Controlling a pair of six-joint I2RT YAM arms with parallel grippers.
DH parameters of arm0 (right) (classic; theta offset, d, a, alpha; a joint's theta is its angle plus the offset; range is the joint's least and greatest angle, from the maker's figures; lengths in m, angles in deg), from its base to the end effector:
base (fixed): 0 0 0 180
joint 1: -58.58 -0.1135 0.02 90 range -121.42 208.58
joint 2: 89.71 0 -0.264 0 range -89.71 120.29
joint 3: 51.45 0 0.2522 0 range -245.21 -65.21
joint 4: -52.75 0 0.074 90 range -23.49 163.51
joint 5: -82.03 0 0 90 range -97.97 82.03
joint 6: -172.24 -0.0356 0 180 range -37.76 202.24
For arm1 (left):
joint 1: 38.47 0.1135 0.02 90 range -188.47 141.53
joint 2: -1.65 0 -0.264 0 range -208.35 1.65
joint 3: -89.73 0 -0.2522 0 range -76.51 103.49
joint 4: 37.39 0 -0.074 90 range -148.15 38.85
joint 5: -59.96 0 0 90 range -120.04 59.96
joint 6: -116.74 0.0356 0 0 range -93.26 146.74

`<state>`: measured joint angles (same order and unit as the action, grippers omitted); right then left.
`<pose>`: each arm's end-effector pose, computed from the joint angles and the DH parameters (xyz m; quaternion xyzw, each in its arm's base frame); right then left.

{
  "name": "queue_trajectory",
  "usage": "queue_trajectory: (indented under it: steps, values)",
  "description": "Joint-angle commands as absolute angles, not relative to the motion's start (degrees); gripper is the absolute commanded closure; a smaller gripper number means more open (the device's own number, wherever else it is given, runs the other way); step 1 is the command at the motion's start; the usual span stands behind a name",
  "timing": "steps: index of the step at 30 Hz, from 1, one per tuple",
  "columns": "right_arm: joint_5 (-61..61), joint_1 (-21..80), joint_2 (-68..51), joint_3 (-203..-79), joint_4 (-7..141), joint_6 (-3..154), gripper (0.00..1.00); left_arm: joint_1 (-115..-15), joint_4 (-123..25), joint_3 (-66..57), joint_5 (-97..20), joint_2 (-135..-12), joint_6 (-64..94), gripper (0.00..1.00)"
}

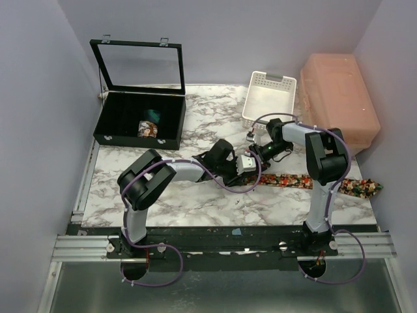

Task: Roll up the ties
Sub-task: Roll the tie at the center of the board.

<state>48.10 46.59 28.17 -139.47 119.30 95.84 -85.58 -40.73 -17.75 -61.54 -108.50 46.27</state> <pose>0.3379 0.1020 0.1280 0.1695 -0.8652 -0.4699 0.0428 0.2514 -0.2980 0.1389 0.5751 0.6699 -0.3350 0.3290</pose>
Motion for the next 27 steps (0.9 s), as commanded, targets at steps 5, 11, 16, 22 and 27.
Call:
queue_trajectory:
  steps: [5, 11, 16, 22, 27]
  values:
    - [38.68, 46.89, 29.55, -139.05, 117.99, 97.72, 0.99, -84.42, -48.18, -19.4, -59.57, -111.24, 44.59, 0.5]
    - [30.43, 47.08, 28.93, -136.68, 113.75, 97.58, 0.99, -80.84, -26.25, -30.64, -68.74, -103.97, 38.52, 0.26]
    - [25.7, 47.08, 28.97, -134.68, 110.73, 97.36, 0.99, -80.83, -20.89, -31.53, -69.27, -104.58, 38.35, 0.21]
    - [24.71, 46.8, 28.81, -132.28, 106.46, 94.12, 0.99, -82.22, -18.37, -29.17, -70.32, -109.2, 37.56, 0.23]
    - [24.61, 46.8, 28.77, -131.86, 105.71, 94.36, 0.99, -82.76, -17.22, -28.1, -69.22, -111.46, 36.8, 0.39]
